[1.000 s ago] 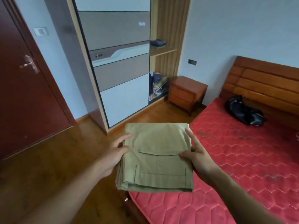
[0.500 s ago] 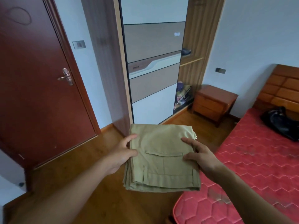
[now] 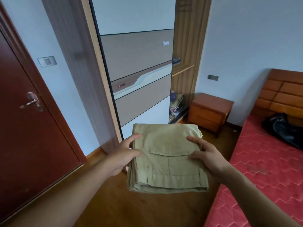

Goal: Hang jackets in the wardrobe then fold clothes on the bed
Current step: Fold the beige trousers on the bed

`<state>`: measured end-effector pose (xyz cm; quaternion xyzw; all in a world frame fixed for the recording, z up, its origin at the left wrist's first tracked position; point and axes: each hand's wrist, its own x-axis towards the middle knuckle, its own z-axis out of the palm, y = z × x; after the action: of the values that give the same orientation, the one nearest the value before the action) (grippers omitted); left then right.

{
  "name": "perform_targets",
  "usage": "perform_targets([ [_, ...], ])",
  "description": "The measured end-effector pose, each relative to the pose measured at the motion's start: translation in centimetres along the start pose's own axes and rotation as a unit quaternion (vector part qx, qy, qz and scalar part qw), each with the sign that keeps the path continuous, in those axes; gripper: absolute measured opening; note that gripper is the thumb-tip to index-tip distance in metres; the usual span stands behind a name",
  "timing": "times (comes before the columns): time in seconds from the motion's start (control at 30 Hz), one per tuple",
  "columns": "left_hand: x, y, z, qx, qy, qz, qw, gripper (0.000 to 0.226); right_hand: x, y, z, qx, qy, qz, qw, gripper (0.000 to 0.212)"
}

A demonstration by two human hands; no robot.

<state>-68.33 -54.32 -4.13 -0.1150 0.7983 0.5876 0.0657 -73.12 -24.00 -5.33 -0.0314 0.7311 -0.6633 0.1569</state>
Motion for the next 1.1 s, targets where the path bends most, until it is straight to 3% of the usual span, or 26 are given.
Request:
perform_targets([
  [0.33, 21.6, 8.6, 1.6, -0.022, -0.064, -0.001, 0.998, 0.066, 17.7, -5.1, -7.5, 0.017, 0.063, 0.021, 0.998, 0.061],
  [0.77, 52.7, 18.1, 11.0, 0.027, -0.169, 0.021, 0.985, 0.064, 41.6, -7.8, -22.8, 0.005, 0.16, 0.052, 0.986, 0.073],
  [1.1, 74.7, 27.4, 19.5, 0.041, -0.224, 0.049, 0.972, 0.063, 58.7, -11.5, -36.1, 0.022, 0.212, 0.046, 0.976, 0.06],
])
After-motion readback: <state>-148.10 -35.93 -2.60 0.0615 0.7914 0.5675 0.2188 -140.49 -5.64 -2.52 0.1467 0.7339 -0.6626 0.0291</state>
